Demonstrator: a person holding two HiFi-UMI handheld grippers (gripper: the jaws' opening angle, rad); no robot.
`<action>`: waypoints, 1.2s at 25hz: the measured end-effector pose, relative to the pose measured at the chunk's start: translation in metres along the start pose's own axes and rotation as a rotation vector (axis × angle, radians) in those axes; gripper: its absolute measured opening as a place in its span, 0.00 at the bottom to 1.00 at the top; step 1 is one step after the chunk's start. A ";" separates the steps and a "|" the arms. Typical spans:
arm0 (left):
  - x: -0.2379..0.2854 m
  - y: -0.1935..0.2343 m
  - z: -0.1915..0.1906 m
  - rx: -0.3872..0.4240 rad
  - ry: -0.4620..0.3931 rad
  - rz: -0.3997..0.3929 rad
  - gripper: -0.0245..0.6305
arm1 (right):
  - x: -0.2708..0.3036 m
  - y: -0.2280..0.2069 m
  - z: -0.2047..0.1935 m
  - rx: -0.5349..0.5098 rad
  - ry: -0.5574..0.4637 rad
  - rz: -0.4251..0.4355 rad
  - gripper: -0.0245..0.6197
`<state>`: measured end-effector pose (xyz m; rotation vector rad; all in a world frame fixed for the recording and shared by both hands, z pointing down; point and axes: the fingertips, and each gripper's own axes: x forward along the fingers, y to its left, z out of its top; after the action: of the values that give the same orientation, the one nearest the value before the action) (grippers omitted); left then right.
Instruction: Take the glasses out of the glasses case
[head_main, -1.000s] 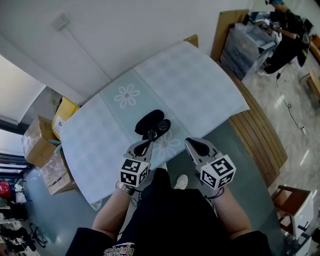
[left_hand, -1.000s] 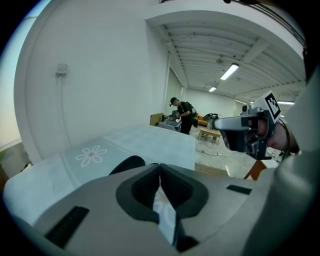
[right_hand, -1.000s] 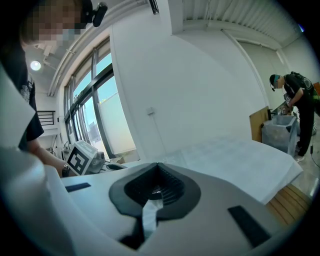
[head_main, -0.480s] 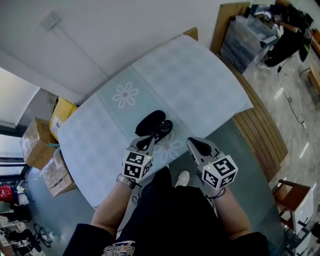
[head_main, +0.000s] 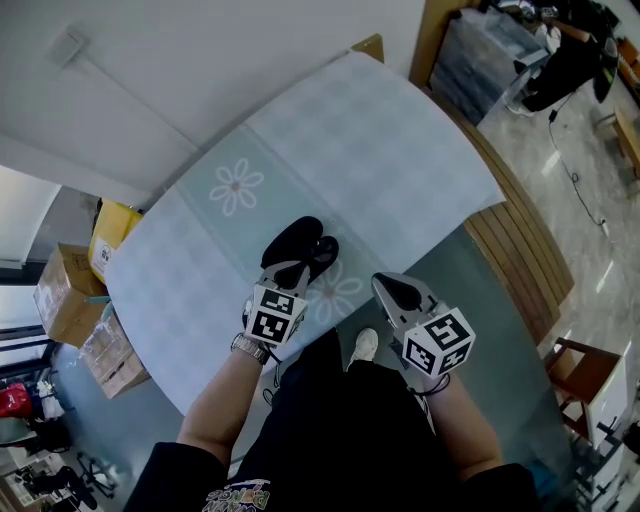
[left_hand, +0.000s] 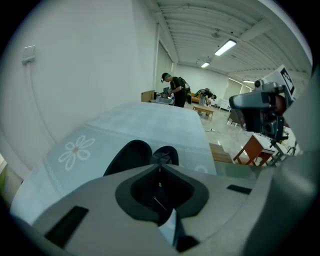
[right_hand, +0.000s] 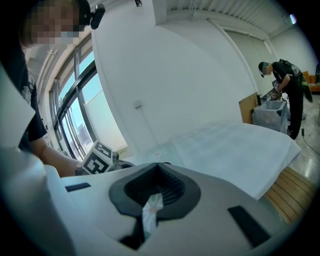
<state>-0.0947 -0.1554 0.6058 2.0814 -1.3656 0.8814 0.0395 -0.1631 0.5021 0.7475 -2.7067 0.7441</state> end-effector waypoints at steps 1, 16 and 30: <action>0.004 0.001 -0.002 0.015 0.014 0.000 0.08 | 0.001 -0.001 -0.001 0.004 0.002 -0.003 0.07; 0.037 0.002 -0.021 0.154 0.186 -0.050 0.09 | 0.017 -0.010 -0.011 0.066 0.020 -0.020 0.07; 0.052 0.001 -0.025 0.212 0.275 -0.087 0.09 | 0.021 -0.022 -0.014 0.111 0.017 -0.041 0.07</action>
<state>-0.0869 -0.1697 0.6617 2.0597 -1.0697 1.2690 0.0351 -0.1807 0.5300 0.8151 -2.6447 0.8929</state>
